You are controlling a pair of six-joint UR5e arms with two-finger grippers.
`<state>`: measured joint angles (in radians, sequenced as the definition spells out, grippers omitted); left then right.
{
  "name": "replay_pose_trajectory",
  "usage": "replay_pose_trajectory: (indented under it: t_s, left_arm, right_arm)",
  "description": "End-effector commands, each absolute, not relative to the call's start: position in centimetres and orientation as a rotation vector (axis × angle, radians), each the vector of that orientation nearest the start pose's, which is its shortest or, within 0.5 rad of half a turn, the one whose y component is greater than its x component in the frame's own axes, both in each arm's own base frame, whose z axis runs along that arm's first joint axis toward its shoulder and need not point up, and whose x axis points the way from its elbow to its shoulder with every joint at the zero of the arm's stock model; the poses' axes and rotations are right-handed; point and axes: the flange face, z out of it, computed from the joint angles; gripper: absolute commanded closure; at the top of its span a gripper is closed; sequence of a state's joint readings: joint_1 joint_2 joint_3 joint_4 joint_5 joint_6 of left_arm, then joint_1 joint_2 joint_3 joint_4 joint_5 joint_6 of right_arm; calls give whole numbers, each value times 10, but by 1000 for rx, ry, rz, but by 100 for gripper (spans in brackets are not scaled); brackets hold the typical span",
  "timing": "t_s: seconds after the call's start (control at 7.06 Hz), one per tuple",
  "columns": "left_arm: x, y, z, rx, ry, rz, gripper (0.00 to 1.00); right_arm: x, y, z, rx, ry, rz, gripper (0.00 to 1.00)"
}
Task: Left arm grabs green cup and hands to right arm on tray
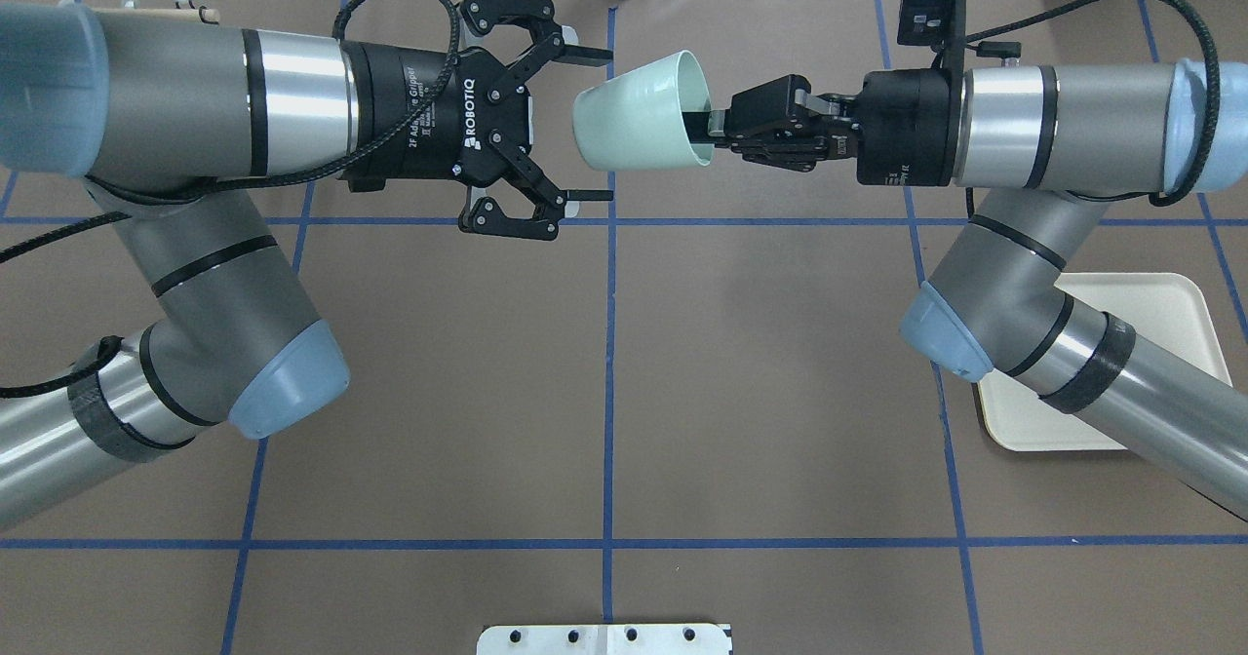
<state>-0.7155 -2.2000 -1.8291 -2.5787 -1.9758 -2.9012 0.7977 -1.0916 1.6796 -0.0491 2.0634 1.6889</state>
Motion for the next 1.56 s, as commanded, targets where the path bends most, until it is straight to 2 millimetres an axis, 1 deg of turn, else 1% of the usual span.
replay_pose_trajectory:
  t_s: [0.0, 0.14, 0.28, 0.42, 0.57, 0.71, 0.85, 0.99, 1.13, 1.27, 1.42]
  left_arm:
    - [355, -434, 79, -876, 1796, -1004, 0]
    - [355, -434, 80, -874, 1795, -1005, 0]
    - [355, -435, 80, -862, 1798, -997, 0]
    - [354, -435, 81, -860, 1798, -999, 0]
    - [354, -436, 81, -859, 1799, -1000, 0]
    - [354, -436, 82, -853, 1797, -1002, 0]
    - [354, -437, 82, -788, 1809, -966, 0]
    - [353, -440, 84, -703, 1828, -926, 0]
    - [352, -441, 84, -570, 1850, -842, 0]
    - [353, -444, 93, -450, 1838, -783, 0]
    - [355, -452, 102, -322, 1809, -727, 0]
  right_arm:
    - [-319, -452, 194, 402, -1997, 56, 100]
    - [-317, -453, 199, 403, -1988, 64, 100]
    - [-313, -455, 217, 402, -1960, 82, 100]
    - [-305, -464, 228, 412, -1937, 109, 100]
    - [-297, -471, 245, 415, -1906, 138, 100]
    - [-284, -490, 264, 456, -1856, 165, 100]
    - [-264, -510, 293, 505, -1780, 196, 100]
    - [-243, -526, 323, 499, -1689, 211, 100]
    - [-221, -544, 338, 484, -1572, 174, 100]
    - [-195, -561, 348, 493, -1456, 124, 100]
    - [-165, -577, 359, 488, -1354, 103, 100]
